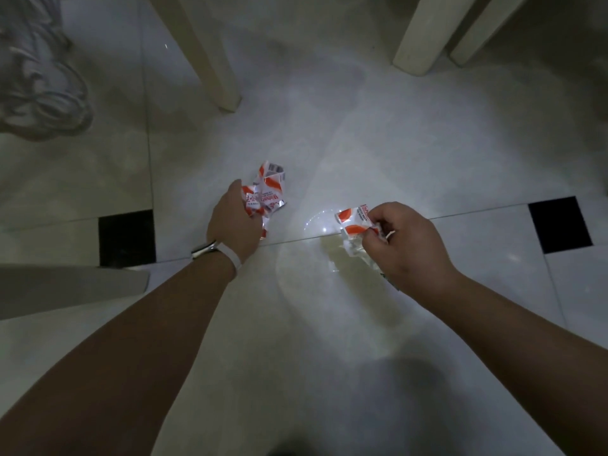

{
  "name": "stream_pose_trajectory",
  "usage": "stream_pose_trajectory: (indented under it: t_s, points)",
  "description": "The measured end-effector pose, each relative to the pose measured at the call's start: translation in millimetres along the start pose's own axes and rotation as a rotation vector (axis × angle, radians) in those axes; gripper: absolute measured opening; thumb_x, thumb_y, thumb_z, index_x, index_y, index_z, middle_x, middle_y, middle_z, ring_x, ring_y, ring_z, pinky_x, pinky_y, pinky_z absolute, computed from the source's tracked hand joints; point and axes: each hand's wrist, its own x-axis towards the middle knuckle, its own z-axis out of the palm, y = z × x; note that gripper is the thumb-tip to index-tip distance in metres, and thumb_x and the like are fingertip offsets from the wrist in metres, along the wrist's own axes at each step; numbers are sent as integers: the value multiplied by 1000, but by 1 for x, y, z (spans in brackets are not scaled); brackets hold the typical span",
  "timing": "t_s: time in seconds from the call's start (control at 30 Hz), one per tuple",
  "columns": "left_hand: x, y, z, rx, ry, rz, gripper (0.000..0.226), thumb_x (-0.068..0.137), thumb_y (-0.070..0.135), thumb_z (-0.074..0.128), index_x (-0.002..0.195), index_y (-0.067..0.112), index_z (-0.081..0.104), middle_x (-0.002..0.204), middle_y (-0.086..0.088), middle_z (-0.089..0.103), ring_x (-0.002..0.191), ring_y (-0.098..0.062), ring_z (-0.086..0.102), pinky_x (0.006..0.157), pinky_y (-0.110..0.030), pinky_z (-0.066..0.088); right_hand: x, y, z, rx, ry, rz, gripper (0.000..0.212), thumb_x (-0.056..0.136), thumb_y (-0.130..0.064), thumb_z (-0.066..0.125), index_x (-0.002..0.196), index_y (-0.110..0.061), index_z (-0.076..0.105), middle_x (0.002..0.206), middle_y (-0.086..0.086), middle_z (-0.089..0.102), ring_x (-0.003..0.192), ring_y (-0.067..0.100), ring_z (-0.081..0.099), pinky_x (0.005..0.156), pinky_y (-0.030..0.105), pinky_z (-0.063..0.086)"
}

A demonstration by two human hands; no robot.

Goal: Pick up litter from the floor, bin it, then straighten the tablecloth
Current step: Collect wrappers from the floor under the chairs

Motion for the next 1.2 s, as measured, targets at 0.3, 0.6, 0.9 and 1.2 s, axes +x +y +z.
stream_pose_trajectory:
  t_s: [0.3,0.6,0.9,1.2]
  points:
    - [5,-10,-2,278,54,91,36,84,33,66,112,9,68,124,-9,56,112,-30,49,91,-39,44,-1,3,1,0,-1,8,8,87,-23,65,95,-22,63,81,-12,55,70,-2,53,54,5,33]
    - [0,2,2,84,87,148,23,88,21,60,107,10,65,104,-10,68,96,-29,60,85,-35,46,-8,8,0,26,-9,-4,8,87,-20,65,96,-19,64,83,-8,59,72,2,55,56,8,34]
    - [14,13,-5,428,-179,396,74,85,31,68,148,39,30,115,-13,46,91,-31,52,81,-38,46,-7,12,-3,25,-10,-10,6,89,-21,64,95,-19,64,83,-6,60,73,4,55,56,9,34]
    - [11,15,0,352,-162,410,29,83,38,61,106,24,71,111,-9,56,95,-33,52,80,-40,40,-5,16,-4,15,-6,-16,8,88,-20,64,96,-17,65,83,-7,59,72,3,54,56,6,36]
